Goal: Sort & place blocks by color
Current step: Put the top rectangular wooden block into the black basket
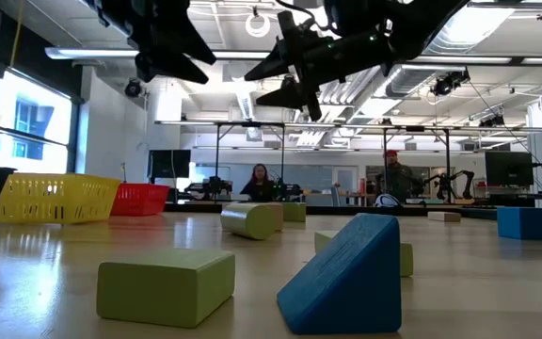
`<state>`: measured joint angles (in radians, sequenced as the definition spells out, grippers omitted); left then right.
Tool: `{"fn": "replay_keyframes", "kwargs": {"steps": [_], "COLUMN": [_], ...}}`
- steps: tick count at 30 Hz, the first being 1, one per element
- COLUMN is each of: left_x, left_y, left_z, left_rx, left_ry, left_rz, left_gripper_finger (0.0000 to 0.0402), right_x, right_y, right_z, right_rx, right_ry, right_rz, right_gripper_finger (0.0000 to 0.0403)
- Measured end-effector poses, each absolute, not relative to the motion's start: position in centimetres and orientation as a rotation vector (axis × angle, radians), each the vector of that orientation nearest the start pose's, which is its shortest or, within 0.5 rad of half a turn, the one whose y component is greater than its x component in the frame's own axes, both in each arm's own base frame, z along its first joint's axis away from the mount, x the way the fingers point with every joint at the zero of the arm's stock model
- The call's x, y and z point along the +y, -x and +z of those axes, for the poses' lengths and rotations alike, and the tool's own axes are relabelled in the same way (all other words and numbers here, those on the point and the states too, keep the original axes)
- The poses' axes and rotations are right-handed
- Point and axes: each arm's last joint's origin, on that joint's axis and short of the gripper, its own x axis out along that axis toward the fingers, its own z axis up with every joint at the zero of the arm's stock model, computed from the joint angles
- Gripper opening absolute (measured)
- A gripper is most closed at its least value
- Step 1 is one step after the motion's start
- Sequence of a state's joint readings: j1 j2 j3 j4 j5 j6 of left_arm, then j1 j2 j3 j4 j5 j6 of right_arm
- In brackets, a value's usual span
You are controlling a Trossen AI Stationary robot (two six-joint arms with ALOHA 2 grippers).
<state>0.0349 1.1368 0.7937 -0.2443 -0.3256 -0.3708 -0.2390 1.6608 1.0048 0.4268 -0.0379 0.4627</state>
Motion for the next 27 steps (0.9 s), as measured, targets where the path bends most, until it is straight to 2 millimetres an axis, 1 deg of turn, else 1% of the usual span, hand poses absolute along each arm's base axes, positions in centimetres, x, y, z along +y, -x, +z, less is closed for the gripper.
{"fn": "replay_keyframes", "kwargs": {"steps": [3, 8, 14, 19, 24, 27], "left_x": [1.9, 2.0, 2.1, 2.1, 1.7, 1.4], "left_y": [-24.7, -26.6, -28.8, -30.4, -31.5, -32.1], "left_z": [26.6, 25.7, 23.7, 22.0, 20.5, 19.7], "left_rx": [0.514, 0.587, 0.68, 0.729, 0.777, 0.774], "left_ry": [0.271, 0.244, 0.234, 0.228, 0.236, 0.253], "left_rz": [0.458, 0.463, 0.479, 0.485, 0.49, 0.487], "left_gripper_finger": [0.0229, 0.0229, 0.0229, 0.0229, 0.0229, 0.0229], "right_x": [-9.4, -10.2, -10.7, -10.7, -10.7, -10.6], "right_y": [-35.9, -36.0, -36.1, -36.0, -35.9, -35.9], "right_z": [24.8, 25.7, 26.1, 25.8, 25.7, 25.6], "right_rx": [0.162, 0.174, 0.217, 0.249, 0.265, 0.274], "right_ry": [-0.459, -0.413, -0.396, -0.397, -0.402, -0.403], "right_rz": [-0.262, -0.284, -0.302, -0.313, -0.316, -0.318], "right_gripper_finger": [0.0229, 0.0229, 0.0229, 0.0229, 0.0229, 0.0229]}}
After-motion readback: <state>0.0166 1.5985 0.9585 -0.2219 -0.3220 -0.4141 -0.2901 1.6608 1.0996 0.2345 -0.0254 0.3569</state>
